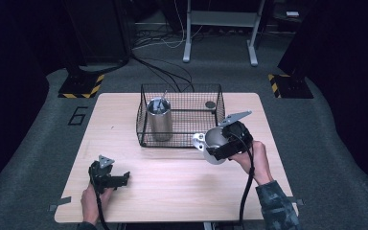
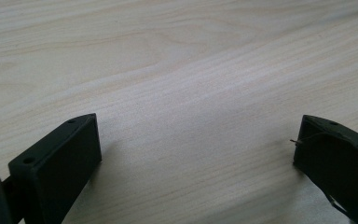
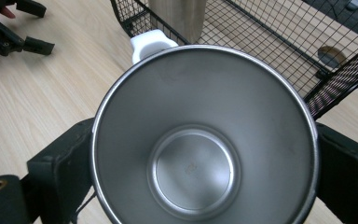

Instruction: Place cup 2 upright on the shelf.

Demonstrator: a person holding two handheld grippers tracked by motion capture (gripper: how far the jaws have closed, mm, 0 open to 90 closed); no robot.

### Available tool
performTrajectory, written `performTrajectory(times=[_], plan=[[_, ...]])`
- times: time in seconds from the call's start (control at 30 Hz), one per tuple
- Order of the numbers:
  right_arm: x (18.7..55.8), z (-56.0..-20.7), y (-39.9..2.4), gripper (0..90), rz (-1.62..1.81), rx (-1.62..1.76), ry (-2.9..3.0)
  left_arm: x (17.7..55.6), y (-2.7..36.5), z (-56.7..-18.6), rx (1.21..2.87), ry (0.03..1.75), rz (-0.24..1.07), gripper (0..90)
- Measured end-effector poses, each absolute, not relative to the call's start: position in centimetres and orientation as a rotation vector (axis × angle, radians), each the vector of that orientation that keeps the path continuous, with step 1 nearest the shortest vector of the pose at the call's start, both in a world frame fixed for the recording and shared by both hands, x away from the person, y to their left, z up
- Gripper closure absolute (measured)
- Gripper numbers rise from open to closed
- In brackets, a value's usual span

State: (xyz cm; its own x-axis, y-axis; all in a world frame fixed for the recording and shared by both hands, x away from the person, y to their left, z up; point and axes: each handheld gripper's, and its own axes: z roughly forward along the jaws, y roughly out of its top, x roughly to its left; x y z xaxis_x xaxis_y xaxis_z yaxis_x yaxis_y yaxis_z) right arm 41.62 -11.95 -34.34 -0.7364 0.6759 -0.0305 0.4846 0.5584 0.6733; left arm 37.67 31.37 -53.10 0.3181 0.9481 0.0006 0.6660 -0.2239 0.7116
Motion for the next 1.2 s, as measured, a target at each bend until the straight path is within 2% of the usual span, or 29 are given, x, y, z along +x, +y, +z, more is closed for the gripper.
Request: performTrajectory(times=[1.2], plan=[[46.7,-30.4,-10.3,5.6,0.987,0.96,2.468,37.7,31.4,-53.1,1.976,1.421,0.594,0.3]])
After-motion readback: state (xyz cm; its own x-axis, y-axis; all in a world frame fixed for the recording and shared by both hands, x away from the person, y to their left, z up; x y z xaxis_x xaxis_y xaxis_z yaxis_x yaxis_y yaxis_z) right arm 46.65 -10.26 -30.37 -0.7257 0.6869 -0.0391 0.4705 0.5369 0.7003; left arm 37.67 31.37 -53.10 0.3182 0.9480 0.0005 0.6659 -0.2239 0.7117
